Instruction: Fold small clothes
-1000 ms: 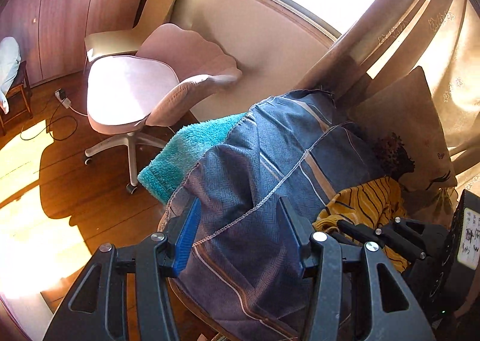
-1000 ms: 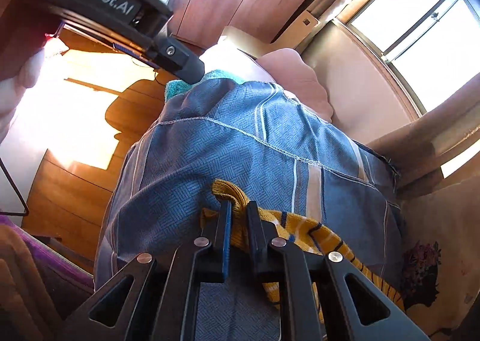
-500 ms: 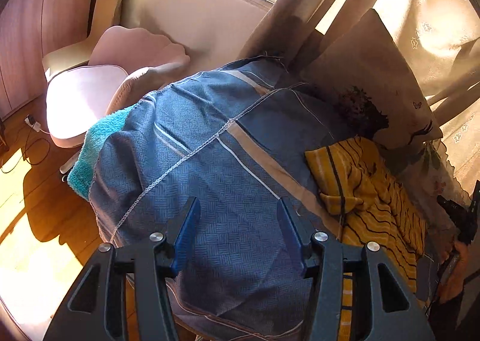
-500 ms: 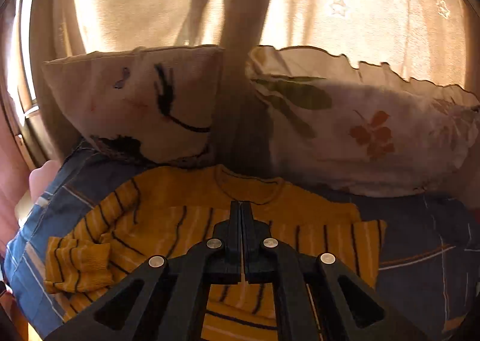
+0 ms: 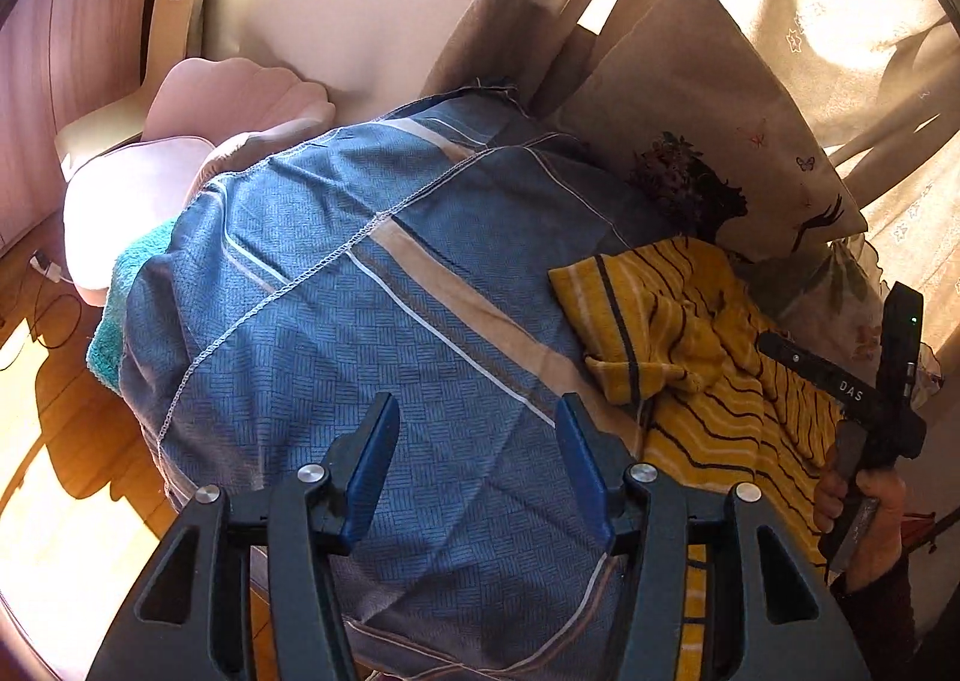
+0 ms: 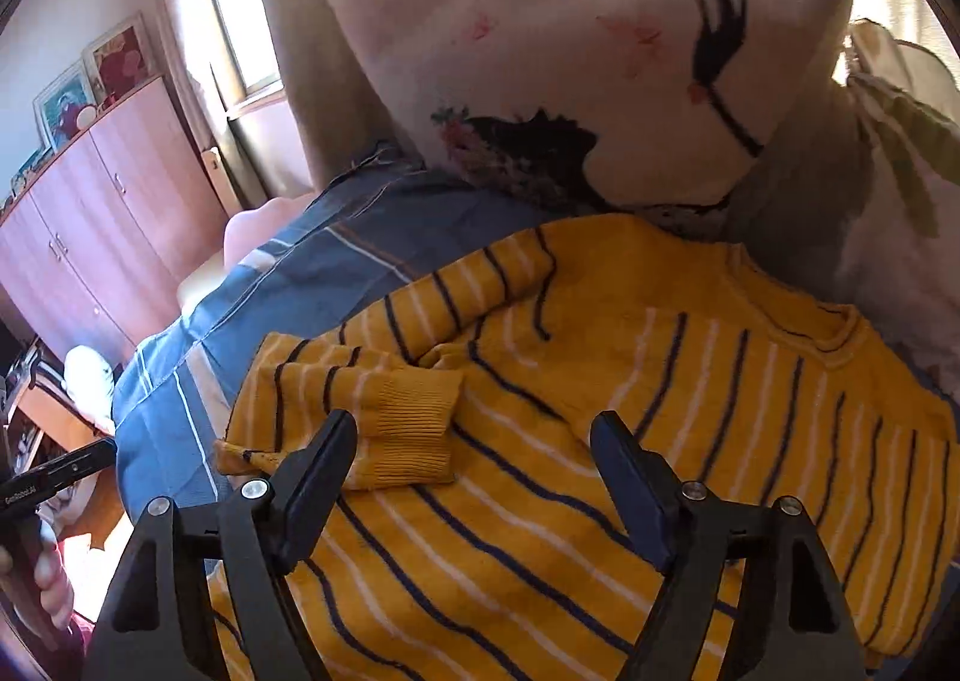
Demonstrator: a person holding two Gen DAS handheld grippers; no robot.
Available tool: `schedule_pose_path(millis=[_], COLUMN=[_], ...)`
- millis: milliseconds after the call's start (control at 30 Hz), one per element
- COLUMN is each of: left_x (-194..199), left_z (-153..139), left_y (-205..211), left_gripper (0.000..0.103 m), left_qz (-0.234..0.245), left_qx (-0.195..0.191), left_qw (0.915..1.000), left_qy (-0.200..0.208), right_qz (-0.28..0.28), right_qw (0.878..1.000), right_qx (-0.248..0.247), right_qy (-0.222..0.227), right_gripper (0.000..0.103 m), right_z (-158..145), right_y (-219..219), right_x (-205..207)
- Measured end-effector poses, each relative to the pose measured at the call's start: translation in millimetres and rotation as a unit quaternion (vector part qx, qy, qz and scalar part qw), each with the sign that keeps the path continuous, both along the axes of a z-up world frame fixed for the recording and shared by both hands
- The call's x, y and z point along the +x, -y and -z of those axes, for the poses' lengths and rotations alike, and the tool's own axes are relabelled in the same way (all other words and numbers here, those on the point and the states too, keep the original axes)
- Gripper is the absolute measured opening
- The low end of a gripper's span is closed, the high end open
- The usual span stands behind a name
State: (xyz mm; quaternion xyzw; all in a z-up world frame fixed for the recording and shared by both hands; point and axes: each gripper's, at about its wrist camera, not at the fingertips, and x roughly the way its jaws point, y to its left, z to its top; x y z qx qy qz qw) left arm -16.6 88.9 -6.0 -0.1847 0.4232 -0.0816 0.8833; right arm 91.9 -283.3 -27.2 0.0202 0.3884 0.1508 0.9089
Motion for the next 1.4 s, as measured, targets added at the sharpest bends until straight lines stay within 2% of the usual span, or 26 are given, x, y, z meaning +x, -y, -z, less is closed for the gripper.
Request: schedule_pose_path(millis=[67,100,133,200,233,300,400,467,567,700,767,833,867,933,967,1067,1133,1233,1400], left_x=[0,0,0,0,1,4,7,8,8,13,15,17,18,19,20,29,41,70,139], left_z=[2,4,5,8,9,11,11,9,6,8,8,6,3,-1,-2,-4,-6,-1,17], left_y=[-6,-8,-11,-16,-18,-19,-16,-10,1,19,30,43,49,64,71,94,111,137,194], left_gripper=[0.053,0.053,0.053,0.053,0.053,0.053,0.053,0.053,0.054,0.054,0.054,0.054,0.054,0.054,0.054,0.055,0.059,0.060,0.060], left_qz=[-0.004,-0.005,-0.007,-0.011,-0.012,-0.012,-0.003,0.008,0.025,0.048,0.060,0.074,0.081,0.094,0.100,0.119,0.134,0.162,0.208], left_qx=[0.000,-0.002,-0.003,-0.005,-0.008,-0.014,-0.019,-0.021,-0.020,-0.018,-0.017,-0.014,-0.010,0.000,0.005,0.009,0.010,-0.009,-0.059], left_qw=[1.0000,1.0000,1.0000,0.9999,0.9998,0.9997,0.9997,0.9997,0.9995,0.9986,0.9980,0.9971,0.9966,0.9955,0.9949,0.9928,0.9910,0.9868,0.9752], left_qy=[-0.003,-0.004,-0.006,-0.009,-0.011,-0.014,-0.014,-0.009,-0.005,-0.008,-0.011,-0.009,-0.007,-0.003,-0.002,0.000,0.003,-0.006,-0.049], right_qz=[0.002,0.003,0.004,-0.017,-0.017,-0.028,-0.024,0.001,0.072,0.202,0.273,0.341,0.361,0.374,0.373,0.361,0.343,0.296,0.168], right_qw=[0.999,0.999,0.998,0.996,0.996,0.997,0.996,0.995,0.991,0.975,0.961,0.939,0.930,0.925,0.926,0.932,0.939,0.954,0.983], right_qx=[-0.029,-0.041,-0.044,-0.006,0.007,0.026,0.077,0.100,0.104,0.096,0.047,-0.030,-0.053,-0.048,-0.042,-0.029,-0.010,0.017,0.059], right_qy=[-0.014,-0.025,-0.038,-0.085,-0.087,-0.072,-0.032,0.001,0.033,0.018,0.003,-0.018,-0.035,-0.044,-0.034,0.004,0.028,0.044,0.033], right_gripper=[0.082,0.077,0.051,0.011,0.007,0.007,0.006,0.006,0.006,0.006,0.006,0.012,0.013,0.015,0.016,0.035,0.046,0.056,0.058], right_z=[20,30,39,56,56,40,-2,-31,-59,-47,-31,-9,3,14,14,1,-12,-22,-24], right_y=[-22,-31,-37,-45,-48,-54,-42,-18,38,134,176,206,218,230,230,221,214,196,147], right_x=[21,31,39,53,54,50,39,30,13,-14,-26,-36,-40,-55,-63,-80,-88,-74,-33])
